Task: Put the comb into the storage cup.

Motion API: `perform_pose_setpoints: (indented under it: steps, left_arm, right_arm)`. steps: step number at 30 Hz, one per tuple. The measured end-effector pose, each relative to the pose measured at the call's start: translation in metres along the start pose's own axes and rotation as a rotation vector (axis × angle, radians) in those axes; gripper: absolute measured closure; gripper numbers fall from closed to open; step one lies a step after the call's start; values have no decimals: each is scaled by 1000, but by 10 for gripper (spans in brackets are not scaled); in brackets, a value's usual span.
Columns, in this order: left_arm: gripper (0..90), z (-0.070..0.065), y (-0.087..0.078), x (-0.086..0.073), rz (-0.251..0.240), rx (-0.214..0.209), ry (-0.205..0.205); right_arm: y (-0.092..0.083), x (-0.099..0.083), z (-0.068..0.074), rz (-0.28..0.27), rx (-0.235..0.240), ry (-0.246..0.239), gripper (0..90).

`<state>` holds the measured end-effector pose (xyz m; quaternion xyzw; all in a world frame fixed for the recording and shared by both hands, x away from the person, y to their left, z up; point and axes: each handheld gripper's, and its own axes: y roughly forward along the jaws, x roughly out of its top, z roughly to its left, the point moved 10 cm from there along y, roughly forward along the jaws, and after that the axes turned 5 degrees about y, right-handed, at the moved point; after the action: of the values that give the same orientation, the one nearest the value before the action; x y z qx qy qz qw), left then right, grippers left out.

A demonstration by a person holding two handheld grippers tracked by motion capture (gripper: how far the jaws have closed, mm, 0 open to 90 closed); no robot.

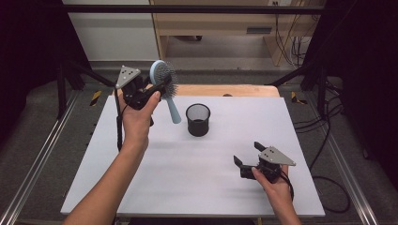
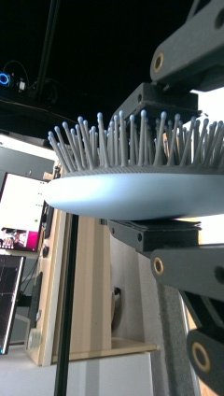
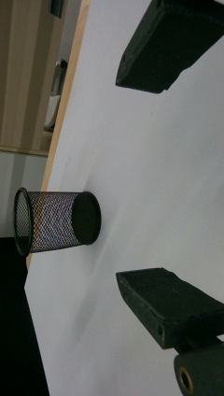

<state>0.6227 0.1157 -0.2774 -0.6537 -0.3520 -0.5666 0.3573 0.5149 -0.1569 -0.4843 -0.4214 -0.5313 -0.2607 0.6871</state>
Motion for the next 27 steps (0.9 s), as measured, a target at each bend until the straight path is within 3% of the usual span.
perform_pose_setpoints:
  steps: [10, 19, 27]
  left_arm:
    - [504, -12, 0, -1, 19, -3, 6]
    - [504, -24, 23, -5, 33, -10, 5]
    - [504, -15, 41, -9, 36, 13, -9]
  right_arm:
    - [-2, 2, 1, -14, -2, 5, 71]
    - [-4, 3, 0, -22, -1, 15, 71]
    - [-5, 2, -2, -26, -3, 13, 71]
